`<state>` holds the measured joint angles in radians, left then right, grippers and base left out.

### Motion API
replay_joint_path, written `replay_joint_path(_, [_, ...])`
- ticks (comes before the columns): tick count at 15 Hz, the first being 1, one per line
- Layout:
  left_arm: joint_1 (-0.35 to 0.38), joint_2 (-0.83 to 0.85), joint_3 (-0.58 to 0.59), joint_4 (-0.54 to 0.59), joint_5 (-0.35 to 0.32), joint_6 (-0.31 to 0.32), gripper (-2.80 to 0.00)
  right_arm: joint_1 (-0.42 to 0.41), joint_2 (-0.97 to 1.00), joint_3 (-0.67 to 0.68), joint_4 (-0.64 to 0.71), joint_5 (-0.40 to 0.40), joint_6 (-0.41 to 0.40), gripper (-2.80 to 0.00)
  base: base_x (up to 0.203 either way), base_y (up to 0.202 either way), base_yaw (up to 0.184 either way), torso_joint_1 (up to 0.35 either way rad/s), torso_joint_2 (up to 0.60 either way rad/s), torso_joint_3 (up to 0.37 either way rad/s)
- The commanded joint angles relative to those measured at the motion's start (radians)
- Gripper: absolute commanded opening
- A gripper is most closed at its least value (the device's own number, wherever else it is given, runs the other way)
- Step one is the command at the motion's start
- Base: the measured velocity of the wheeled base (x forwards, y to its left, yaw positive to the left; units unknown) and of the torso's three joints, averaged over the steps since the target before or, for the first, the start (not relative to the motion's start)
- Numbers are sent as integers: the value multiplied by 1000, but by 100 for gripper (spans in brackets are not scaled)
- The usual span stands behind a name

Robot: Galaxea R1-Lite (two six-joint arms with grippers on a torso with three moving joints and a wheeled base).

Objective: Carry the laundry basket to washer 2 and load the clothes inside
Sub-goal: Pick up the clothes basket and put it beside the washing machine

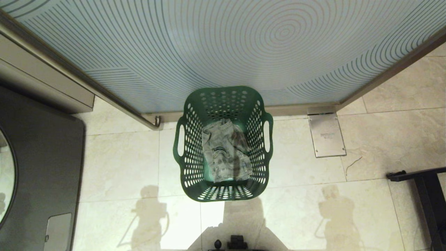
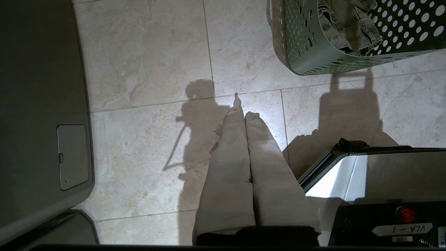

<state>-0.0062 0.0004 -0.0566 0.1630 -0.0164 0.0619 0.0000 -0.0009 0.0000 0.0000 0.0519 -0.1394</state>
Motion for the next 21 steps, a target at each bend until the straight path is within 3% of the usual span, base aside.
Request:
replay_joint_path(1, [0,-2,0,1,-1,3,-280,0,-1,0,0,0,-1,-280,0,0,0,0,0,0])
replay_joint_path(6, [0,15,-6,15,-13,44,-280,0,-1,0,-5,5,-14,-280,0,0,0,0,0,0])
replay_joint_path(12, [0,-2,-2,4,-13,45,-280,0,-1,0,-3,3,-11,-280,0,0,0,0,0,0])
replay_joint_path(16, [0,-2,-15,-8,-1,-1,-280,0,0,-20,4,-6,-10,-280,0,0,0,0,0,0])
replay_joint_path(18, [1,13,-119,5,-2,-12,-280,-1,25,-138,71,-4,-11,-280,0,0,0,0,0,0])
replay_joint_path(21, [-1,200,-397,152,-16,-17,-280,-2,206,-526,333,8,8,-280,0,0,0,0,0,0])
